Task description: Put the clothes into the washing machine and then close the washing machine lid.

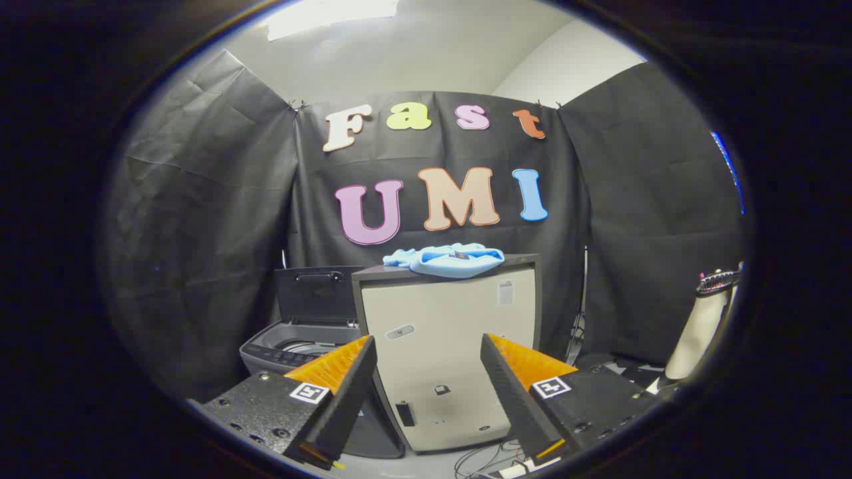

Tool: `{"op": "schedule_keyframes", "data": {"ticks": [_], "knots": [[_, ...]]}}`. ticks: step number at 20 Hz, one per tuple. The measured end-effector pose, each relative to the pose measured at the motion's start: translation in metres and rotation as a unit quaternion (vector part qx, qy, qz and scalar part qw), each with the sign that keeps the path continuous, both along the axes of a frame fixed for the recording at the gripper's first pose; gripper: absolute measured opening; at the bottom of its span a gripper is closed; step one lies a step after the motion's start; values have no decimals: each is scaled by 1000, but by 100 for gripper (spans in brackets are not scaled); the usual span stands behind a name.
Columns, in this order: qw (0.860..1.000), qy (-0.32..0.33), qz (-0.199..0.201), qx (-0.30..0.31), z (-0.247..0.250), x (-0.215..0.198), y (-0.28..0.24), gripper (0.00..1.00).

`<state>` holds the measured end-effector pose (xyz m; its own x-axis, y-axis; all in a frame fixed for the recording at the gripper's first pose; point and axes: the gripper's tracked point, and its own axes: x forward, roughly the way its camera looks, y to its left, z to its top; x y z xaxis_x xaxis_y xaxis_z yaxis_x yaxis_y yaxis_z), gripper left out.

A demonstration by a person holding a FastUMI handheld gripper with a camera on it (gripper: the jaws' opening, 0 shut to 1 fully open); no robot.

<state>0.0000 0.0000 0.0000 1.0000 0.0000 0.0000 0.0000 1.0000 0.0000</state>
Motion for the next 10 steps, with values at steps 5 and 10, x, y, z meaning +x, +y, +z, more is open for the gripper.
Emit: {"op": "schedule_keyframes", "data": {"ticks": [5, 10], "knots": [[1000, 1, 1, -1, -1, 1, 2, 95], [1000, 7, -6, -2, -6, 2, 0, 95]]}}
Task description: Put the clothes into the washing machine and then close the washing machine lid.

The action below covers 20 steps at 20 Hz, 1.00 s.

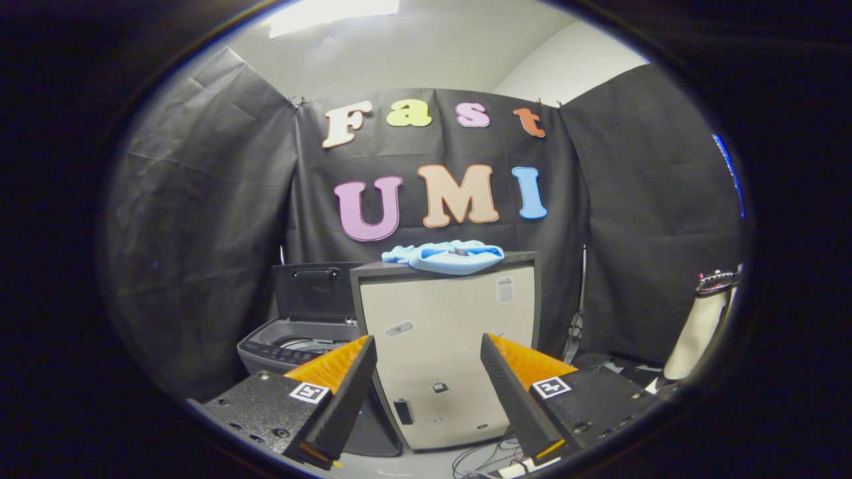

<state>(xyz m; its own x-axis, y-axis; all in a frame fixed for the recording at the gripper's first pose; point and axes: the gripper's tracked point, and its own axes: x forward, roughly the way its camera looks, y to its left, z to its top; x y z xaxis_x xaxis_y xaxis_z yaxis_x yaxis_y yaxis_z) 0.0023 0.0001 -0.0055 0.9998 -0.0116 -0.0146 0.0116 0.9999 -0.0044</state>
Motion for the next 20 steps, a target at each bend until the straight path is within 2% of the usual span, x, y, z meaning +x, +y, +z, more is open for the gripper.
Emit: {"op": "schedule_keyframes", "data": {"ticks": [5, 9, 13, 15, 16, 20], "knots": [[1000, 11, -1, 6, -6, 6, 0, 95], [1000, 9, 0, 25, 9, 16, 1, 95], [1000, 2, -9, 30, 41, 36, -9, 95], [999, -4, 3, 46, 60, 46, -6, 95], [998, -12, 13, 54, 73, 52, -1, 95], [997, -42, 7, 63, 131, 91, -10, 95]]}}
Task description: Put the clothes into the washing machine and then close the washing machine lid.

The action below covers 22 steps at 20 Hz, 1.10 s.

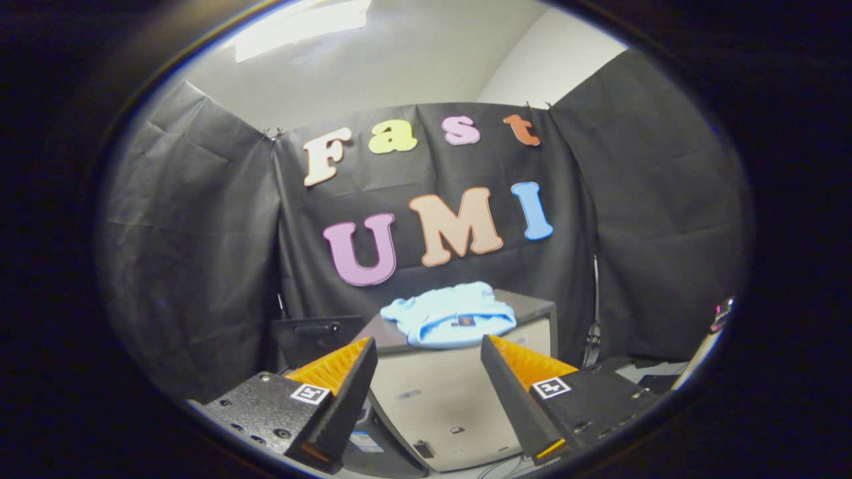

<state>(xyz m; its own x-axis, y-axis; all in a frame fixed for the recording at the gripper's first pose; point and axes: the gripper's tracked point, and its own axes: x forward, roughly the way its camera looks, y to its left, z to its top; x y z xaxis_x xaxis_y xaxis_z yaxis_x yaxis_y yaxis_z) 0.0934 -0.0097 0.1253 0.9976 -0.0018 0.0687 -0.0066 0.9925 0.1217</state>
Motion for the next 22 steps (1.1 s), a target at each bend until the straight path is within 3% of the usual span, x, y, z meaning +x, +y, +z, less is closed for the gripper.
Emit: {"op": "schedule_keyframes", "data": {"ticks": [6, 13, 15, 17, 22], "knots": [[1000, 14, -2, -7, 46, 84, -12, 95], [993, 115, -18, 0, 19, 215, -31, 95], [988, 154, -22, -10, 1, 245, -30, 96], [974, 224, -21, -31, -33, 269, -25, 97], [953, 293, -43, -72, -59, 322, -17, 97]]}}
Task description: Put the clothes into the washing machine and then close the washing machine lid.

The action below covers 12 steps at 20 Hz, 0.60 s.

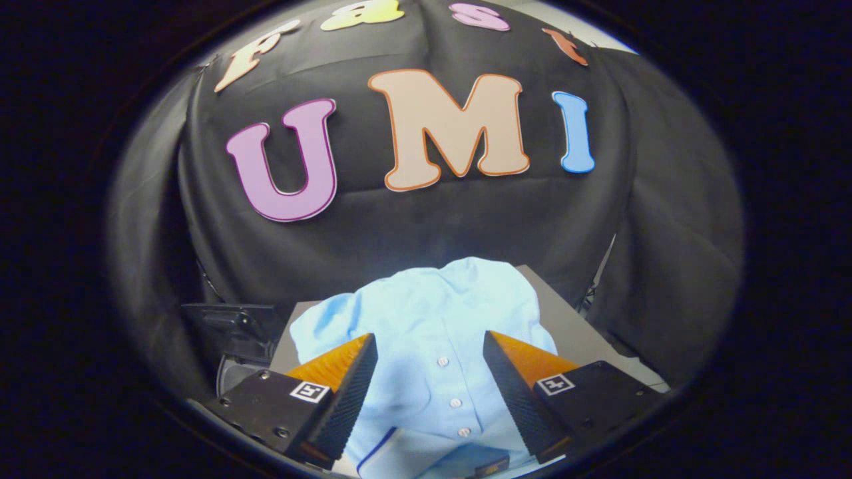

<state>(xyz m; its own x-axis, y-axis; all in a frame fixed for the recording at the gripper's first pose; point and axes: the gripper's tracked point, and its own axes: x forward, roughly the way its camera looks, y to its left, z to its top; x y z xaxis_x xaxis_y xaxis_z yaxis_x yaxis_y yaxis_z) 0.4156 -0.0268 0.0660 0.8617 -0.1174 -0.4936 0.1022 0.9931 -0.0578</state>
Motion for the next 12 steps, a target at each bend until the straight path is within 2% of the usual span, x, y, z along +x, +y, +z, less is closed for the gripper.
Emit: {"op": "schedule_keyframes", "data": {"ticks": [3, 6, 7, 8, 9, 11, 12], "knots": [[999, 26, -15, -38, -6, 16, -8, 98], [997, 61, -45, -18, -27, 18, -15, 98], [995, 89, -43, -9, -43, 15, -13, 98], [992, 123, -39, -7, -56, 5, -12, 89], [996, 82, -32, -17, -46, 17, -12, 81], [994, 104, -38, -3, -53, 10, -13, 64], [996, 78, -44, -5, -49, 17, -16, 55]]}}
